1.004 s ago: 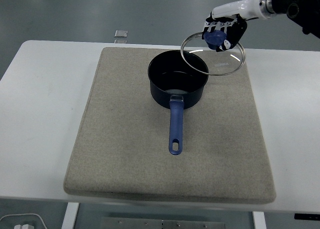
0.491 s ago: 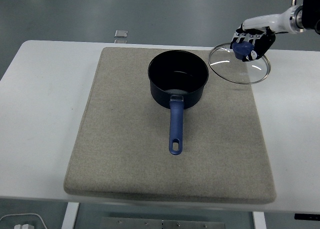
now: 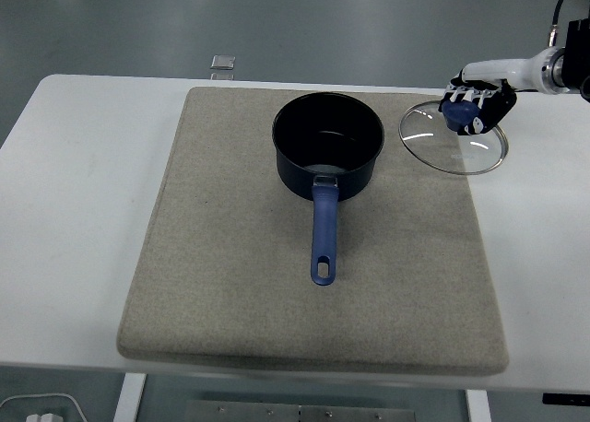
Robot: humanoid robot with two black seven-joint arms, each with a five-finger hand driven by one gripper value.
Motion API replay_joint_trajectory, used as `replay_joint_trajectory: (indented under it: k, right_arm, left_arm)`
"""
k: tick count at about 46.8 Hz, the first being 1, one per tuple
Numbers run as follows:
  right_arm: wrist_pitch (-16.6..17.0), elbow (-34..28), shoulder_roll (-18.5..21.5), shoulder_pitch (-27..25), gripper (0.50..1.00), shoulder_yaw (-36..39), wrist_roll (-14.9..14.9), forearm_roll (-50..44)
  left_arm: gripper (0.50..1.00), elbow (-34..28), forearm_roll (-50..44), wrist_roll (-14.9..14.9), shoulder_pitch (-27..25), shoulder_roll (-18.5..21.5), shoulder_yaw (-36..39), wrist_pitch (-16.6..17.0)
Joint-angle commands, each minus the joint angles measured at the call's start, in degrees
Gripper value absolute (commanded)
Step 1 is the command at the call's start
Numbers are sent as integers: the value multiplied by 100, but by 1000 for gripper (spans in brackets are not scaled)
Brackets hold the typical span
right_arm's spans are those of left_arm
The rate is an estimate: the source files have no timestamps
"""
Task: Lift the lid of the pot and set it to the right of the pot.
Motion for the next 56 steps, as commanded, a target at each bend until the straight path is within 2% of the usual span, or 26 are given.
replay_joint_trajectory:
  k: [1,19,26,29,33,36,40,43,46,56]
  right_arm:
    - [-78,0,24,-76,500,-4,1,-1]
    - [-491,0,182,-366,500,-4,-8,-27]
    - [-623,0,244,-463,521,-4,-8,-45]
    - [-658,0,270,-480,547,-4,-8,-45]
    - [-676,-9,270,-489,617,-4,-17,-45]
    - [-711,0,279,-489,698,5,-17,-36]
    - [-685,0,279,-480,774,5,-17,-10]
    - [-641,0,270,-480,886,5,-17,25]
    - [-623,9,288,-480,901,5,-17,34]
    - [-623,9,279,-454,905,31,-8,52]
  left_arm:
    - [1000,0,-4,0,7,0,1,0]
    - [1000,0,-4,0,-1,0,-7,0]
    - [1000,0,5,0,-1,0,1,0]
    - [1000,0,-4,0,7,0,1,0]
    - [1000,0,5,0,-1,0,-8,0]
    - [1000,0,5,0,-1,0,1,0]
    - [1000,0,5,0,-1,0,-7,0]
    - [1000,0,5,0,-1,0,1,0]
    - [1000,0,-4,0,7,0,-7,0]
    - [1000,0,-4,0,-1,0,1,0]
